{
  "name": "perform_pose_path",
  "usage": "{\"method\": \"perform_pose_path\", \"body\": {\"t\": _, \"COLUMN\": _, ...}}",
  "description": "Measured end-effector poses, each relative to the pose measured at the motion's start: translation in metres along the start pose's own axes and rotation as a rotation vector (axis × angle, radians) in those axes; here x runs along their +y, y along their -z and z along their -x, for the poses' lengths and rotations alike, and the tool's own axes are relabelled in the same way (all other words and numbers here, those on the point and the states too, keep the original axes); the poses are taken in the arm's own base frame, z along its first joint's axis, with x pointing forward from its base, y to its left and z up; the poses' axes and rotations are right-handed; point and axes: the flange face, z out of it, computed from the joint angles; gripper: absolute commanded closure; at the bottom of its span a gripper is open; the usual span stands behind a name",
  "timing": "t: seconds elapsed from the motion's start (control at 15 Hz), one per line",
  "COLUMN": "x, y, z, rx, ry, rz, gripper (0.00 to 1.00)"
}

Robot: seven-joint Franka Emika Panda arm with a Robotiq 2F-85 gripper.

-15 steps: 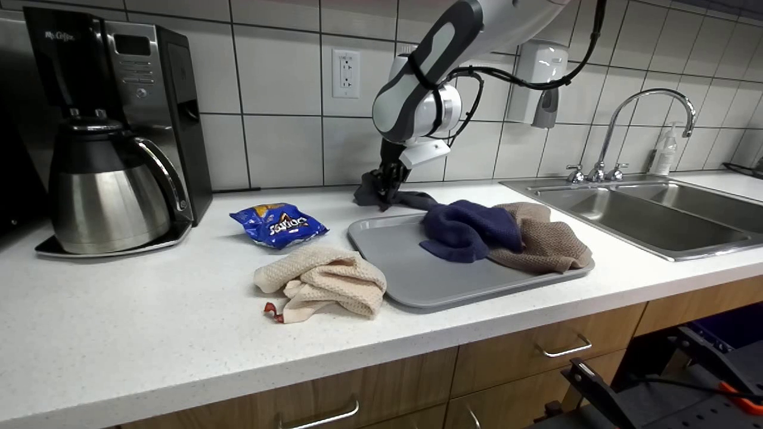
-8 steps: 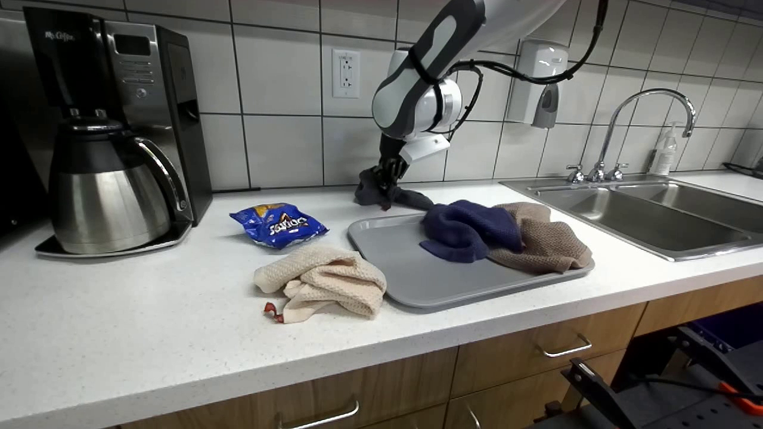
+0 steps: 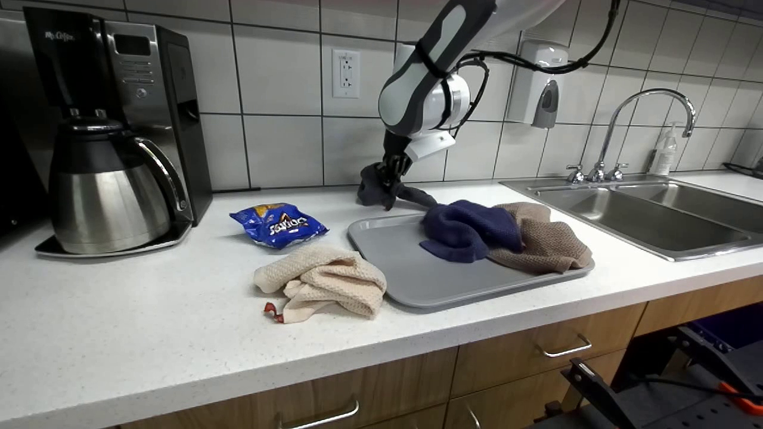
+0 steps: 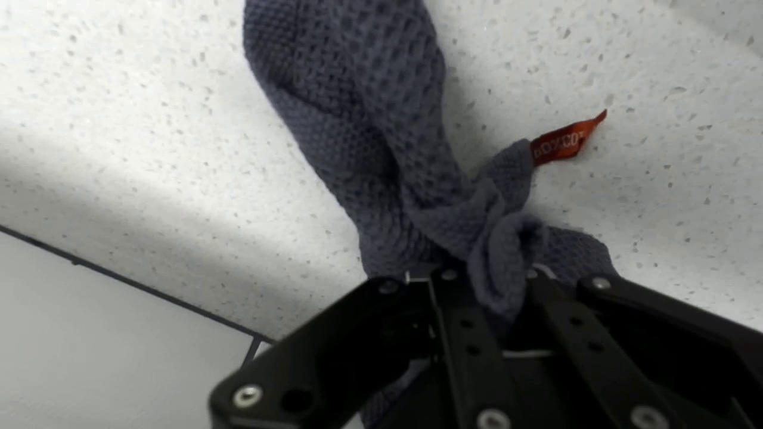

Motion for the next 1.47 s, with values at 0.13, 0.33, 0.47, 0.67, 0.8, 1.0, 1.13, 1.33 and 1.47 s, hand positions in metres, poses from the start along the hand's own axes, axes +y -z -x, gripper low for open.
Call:
{"method": "perform_pose_path", "body": {"t": 0.13, "x": -0.002, "y": 0.007, "z": 0.005, "rx": 0.016, "ry": 0.002, "rz": 0.003, "gripper": 0.97}}
{"method": "perform_pose_path", "body": {"t": 0.33, "x": -0.005, "y": 0.02, "z": 0.014, "rx": 0.044, "ry": 0.004, "rz": 0.008, "gripper": 0.97}}
{"method": "perform_pose_path", "body": {"t": 0.47, "x": -0.008, "y": 0.032, "z": 0.019, "rx": 0.063, "ry": 0.008, "rz": 0.011, "gripper": 0.97}}
{"method": "perform_pose_path", "body": {"t": 0.67, "x": -0.013, "y": 0.053, "z": 0.028, "rx": 0.08, "ry": 0.036, "rz": 0.022, "gripper": 0.97}}
{"method": "perform_pose_path", "body": {"t": 0.8, "x": -0.017, "y": 0.067, "z": 0.034, "rx": 0.085, "ry": 0.059, "rz": 0.029, "gripper": 0.97}}
{"method": "perform_pose_path", "body": {"t": 1.0, "x": -0.025, "y": 0.084, "z": 0.043, "rx": 0.088, "ry": 0.089, "rz": 0.027, "gripper": 0.97}}
{"method": "perform_pose_path", "body": {"t": 1.13, "x": -0.033, "y": 0.094, "z": 0.049, "rx": 0.086, "ry": 0.113, "rz": 0.02, "gripper": 0.97}}
{"method": "perform_pose_path", "body": {"t": 1.33, "x": -0.043, "y": 0.106, "z": 0.058, "rx": 0.082, "ry": 0.128, "rz": 0.012, "gripper": 0.97}}
{"method": "perform_pose_path", "body": {"t": 1.47, "x": -0.048, "y": 0.115, "z": 0.063, "rx": 0.083, "ry": 0.133, "rz": 0.01, "gripper": 0.97}}
